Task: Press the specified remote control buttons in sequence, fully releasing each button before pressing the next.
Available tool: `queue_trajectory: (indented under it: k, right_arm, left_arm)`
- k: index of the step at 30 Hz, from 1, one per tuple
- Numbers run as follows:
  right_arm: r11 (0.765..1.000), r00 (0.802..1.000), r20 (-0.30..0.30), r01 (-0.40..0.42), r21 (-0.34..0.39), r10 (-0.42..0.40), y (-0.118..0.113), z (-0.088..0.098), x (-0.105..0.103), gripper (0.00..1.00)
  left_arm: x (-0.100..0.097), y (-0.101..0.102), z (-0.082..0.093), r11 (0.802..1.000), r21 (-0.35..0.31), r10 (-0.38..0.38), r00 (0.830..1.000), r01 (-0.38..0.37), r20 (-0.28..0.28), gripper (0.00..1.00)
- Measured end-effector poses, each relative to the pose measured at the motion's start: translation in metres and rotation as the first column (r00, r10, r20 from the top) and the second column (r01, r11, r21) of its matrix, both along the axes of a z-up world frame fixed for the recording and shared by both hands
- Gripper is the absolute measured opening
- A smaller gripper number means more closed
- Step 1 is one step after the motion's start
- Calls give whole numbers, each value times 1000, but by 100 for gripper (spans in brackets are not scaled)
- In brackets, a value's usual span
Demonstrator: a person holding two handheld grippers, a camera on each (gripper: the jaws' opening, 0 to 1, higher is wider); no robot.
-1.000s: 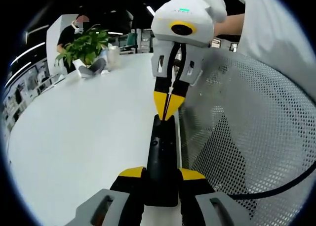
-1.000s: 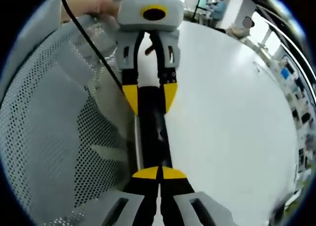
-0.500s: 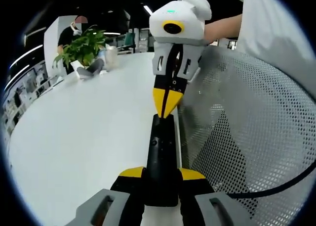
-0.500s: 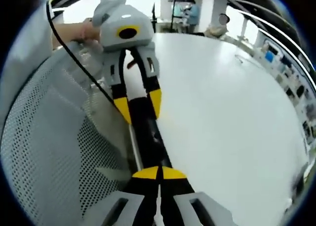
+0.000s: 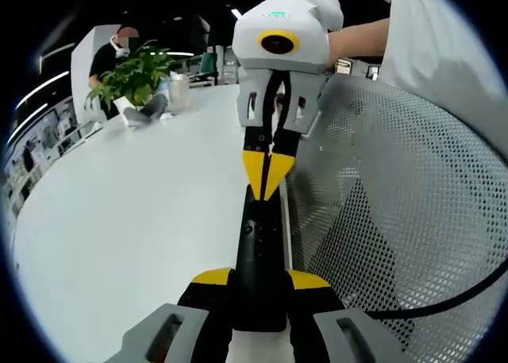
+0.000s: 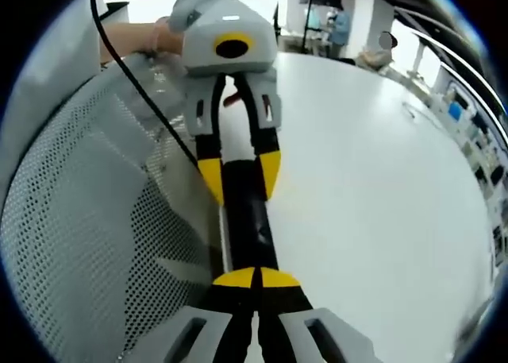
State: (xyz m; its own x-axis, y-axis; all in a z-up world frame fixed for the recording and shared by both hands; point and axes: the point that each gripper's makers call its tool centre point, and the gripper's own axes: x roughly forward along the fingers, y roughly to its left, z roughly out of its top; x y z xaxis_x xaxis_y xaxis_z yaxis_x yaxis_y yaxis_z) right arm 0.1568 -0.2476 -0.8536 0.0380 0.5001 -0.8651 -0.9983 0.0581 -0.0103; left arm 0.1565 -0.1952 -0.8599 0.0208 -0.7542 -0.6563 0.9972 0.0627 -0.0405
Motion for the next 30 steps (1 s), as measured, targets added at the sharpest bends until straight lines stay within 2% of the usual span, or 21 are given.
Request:
queue_trajectory:
  k: [8, 10, 13, 17, 18, 21, 23, 27, 30]
  right_arm:
    - [994, 996, 40, -72, -78, 75, 0, -2, 0, 0]
    - [998, 998, 29, -47, -49, 48, -1, -1, 1, 0]
    - [999, 1000, 5, 15, 43, -15, 0, 0, 2, 0]
    - [973, 995, -37, 103, 208, -97, -2, 3, 2, 0]
    - [970, 995, -36, 102, 221, -96, -3, 3, 2, 0]
    - [983, 999, -7, 33, 182, -32, 0, 2, -1, 0]
    - [984, 1000, 0, 18, 177, -18, 0, 3, -1, 0]
    - [982, 999, -12, 40, 187, -38, 0, 2, 0, 0]
    - [985, 1000, 17, -14, 174, 11, 0, 2, -4, 3]
  left_arm:
    - [0, -1, 0, 1000, -4, 1, 1000, -1, -4, 25]
    - [0, -1, 0, 1000, -5, 2, 1000, -2, -5, 25]
    - [0, -1, 0, 1000, -6, 3, 1000, -3, -7, 25]
    - [0, -1, 0, 1000, -13, 7, 1000, -7, -12, 25]
    - [0, -1, 0, 1000, -13, 7, 1000, -7, -13, 25]
    - [1, -1, 0, 1000, -12, 8, 1000, -8, -13, 25]
    - [1, -1, 0, 1000, -12, 8, 1000, -8, -14, 25]
    - [1, -1, 0, 1000, -12, 9, 1000, -9, -13, 25]
    - [1, -1, 0, 1000, -13, 9, 1000, -9, -14, 25]
